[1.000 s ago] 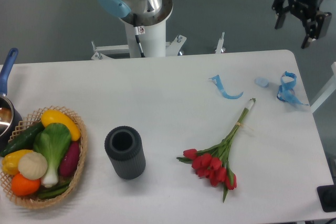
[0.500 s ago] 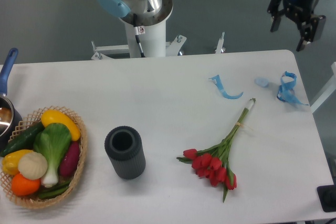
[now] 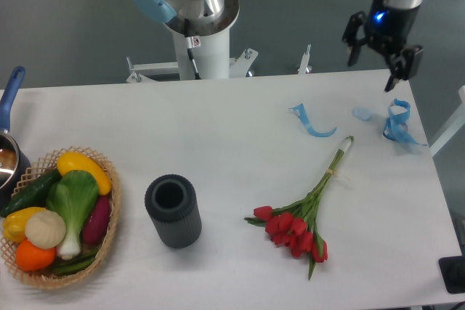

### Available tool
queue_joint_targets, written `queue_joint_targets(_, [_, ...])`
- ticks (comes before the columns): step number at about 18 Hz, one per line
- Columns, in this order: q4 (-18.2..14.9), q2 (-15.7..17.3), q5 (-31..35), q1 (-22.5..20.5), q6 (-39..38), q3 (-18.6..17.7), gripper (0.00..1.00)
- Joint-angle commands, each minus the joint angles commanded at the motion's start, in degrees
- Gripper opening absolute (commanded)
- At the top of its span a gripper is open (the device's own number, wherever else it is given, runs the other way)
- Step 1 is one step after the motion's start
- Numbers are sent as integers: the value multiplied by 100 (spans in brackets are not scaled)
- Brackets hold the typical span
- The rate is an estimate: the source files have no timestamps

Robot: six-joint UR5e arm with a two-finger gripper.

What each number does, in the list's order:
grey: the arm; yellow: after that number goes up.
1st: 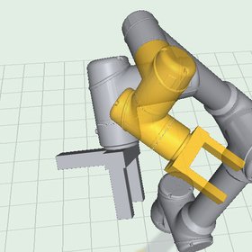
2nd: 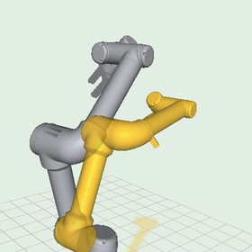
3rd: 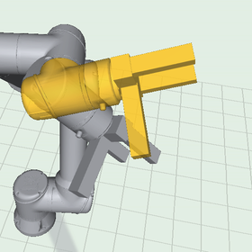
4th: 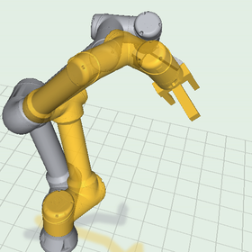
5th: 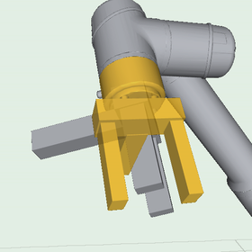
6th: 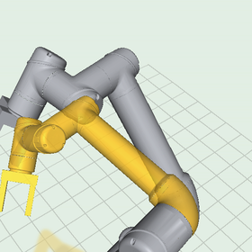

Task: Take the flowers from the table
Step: 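Move the open gripper down toward the tulip bouquet's stems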

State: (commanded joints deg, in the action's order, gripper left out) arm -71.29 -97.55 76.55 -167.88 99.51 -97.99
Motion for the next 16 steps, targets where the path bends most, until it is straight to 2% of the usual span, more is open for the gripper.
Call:
queue_joint_targets(2, [219,-219,-9,132,-343,-53,100])
queue_joint_targets(7, [1221,-887,18,598,-1055,-158,100])
queue_joint_targets(11, [1380,-1169,18,686,-1171,-159,100])
queue_joint_targets(14, [1670,-1424,26,774,-1302,-150,100])
queue_joint_targets(16, [1732,-1556,44,792,-1320,-159,100])
